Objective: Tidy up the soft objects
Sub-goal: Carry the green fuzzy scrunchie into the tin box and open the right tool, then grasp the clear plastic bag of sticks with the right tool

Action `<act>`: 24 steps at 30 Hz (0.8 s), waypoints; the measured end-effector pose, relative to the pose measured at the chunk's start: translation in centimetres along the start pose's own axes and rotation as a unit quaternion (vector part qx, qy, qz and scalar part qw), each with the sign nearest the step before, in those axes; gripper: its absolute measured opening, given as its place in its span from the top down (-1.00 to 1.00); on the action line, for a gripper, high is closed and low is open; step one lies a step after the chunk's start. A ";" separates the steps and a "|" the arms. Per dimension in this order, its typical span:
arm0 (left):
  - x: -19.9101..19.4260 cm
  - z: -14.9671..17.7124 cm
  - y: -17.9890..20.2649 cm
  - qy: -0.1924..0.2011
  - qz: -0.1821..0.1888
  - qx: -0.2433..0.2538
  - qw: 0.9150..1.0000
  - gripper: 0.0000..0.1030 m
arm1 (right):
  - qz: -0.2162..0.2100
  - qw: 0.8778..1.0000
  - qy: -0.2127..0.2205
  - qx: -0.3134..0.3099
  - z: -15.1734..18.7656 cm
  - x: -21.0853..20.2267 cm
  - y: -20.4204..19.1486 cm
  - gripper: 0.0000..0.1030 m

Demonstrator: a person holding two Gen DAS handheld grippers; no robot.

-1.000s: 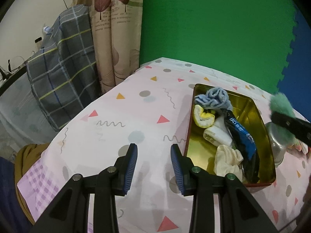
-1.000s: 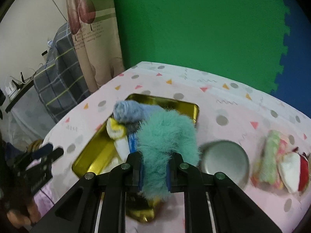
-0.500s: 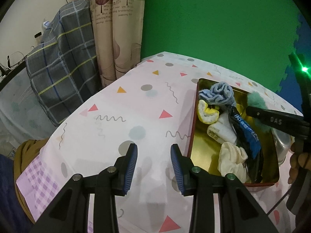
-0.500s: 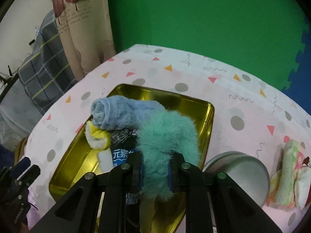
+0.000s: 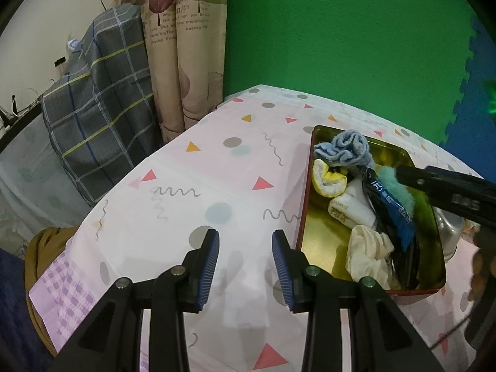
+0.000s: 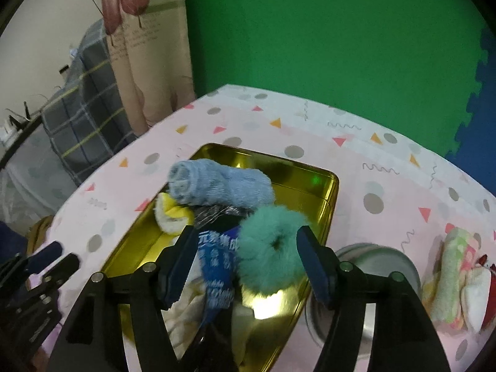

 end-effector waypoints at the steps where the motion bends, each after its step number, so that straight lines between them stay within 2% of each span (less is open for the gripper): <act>1: 0.0 0.0 0.0 0.000 -0.001 0.000 1.000 0.30 | -0.002 1.000 0.003 0.003 0.2 -0.7 0.1 -0.24; 7: 0.2 0.0 -0.1 -0.001 -0.004 -0.001 1.000 0.30 | 0.018 1.000 0.022 0.010 2.3 -5.4 2.6 -0.24; 12: 0.1 -0.1 -0.1 -0.001 -0.005 0.003 1.000 0.30 | 0.084 0.995 0.041 0.027 3.6 -9.5 8.4 -0.24; 15: 0.0 -0.2 -0.1 0.002 -0.004 0.006 1.000 0.30 | 0.136 0.989 0.050 0.041 4.1 -11.8 12.9 -0.25; 19: 0.0 -0.1 0.2 0.006 -0.009 0.014 1.000 0.30 | 0.203 0.974 0.063 0.082 4.8 -14.4 19.5 -0.25; 24: 0.0 -0.1 0.3 0.009 -0.016 0.016 1.000 0.30 | 0.258 0.956 0.058 0.125 6.8 -16.0 25.8 -0.25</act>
Point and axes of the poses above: each gripper's, at about its wrist camera, not at the fingertips, and x roughly the way its jaws point, y to its right, z to its underside, the point moved 4 cm from there along x, roughly the way its jaws point, and after that the axes turned 10 degrees about y, right-handed, at the moved point
